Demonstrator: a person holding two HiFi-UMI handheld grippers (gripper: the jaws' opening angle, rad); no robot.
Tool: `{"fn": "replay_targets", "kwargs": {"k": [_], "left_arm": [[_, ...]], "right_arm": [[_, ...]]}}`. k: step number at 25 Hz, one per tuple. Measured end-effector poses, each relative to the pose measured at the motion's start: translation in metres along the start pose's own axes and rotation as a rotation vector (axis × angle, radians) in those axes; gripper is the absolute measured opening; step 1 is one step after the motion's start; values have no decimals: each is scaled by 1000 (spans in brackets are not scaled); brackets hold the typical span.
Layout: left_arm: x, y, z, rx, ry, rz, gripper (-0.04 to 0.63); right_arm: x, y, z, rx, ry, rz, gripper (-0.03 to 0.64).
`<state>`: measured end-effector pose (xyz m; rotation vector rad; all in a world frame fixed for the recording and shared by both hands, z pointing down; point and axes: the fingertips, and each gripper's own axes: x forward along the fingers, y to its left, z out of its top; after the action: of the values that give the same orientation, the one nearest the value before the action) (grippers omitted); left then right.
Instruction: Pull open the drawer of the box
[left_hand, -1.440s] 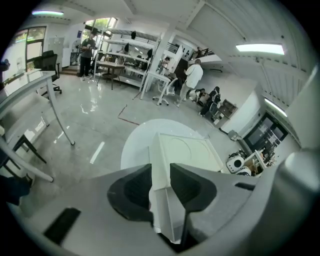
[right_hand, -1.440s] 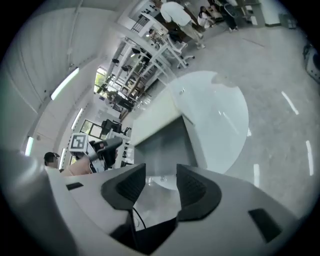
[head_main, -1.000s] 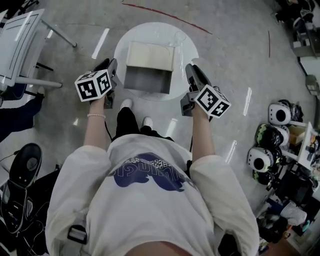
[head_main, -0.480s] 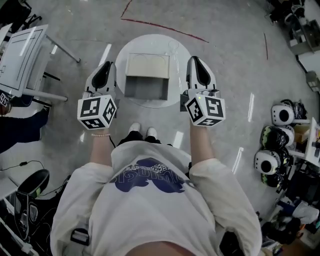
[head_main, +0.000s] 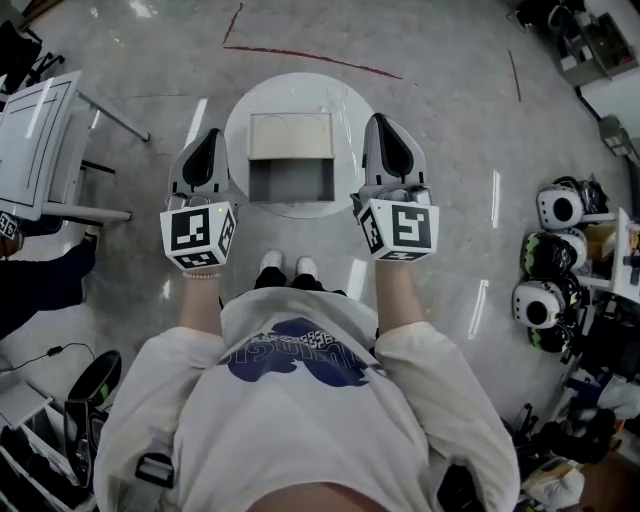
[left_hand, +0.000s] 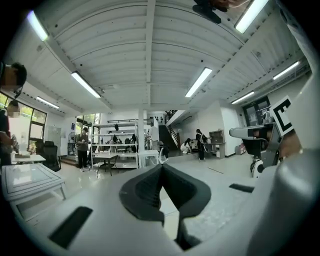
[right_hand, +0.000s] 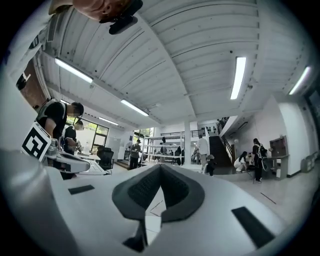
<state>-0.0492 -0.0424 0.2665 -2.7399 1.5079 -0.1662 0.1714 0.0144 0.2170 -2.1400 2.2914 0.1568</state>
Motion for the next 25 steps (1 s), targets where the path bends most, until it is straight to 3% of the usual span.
{"fn": "replay_targets", "kwargs": {"k": [25], "left_arm": [[-3, 22, -7, -2, 6, -9, 8]], "right_arm": [[11, 16, -20, -67, 73, -31, -3]]}}
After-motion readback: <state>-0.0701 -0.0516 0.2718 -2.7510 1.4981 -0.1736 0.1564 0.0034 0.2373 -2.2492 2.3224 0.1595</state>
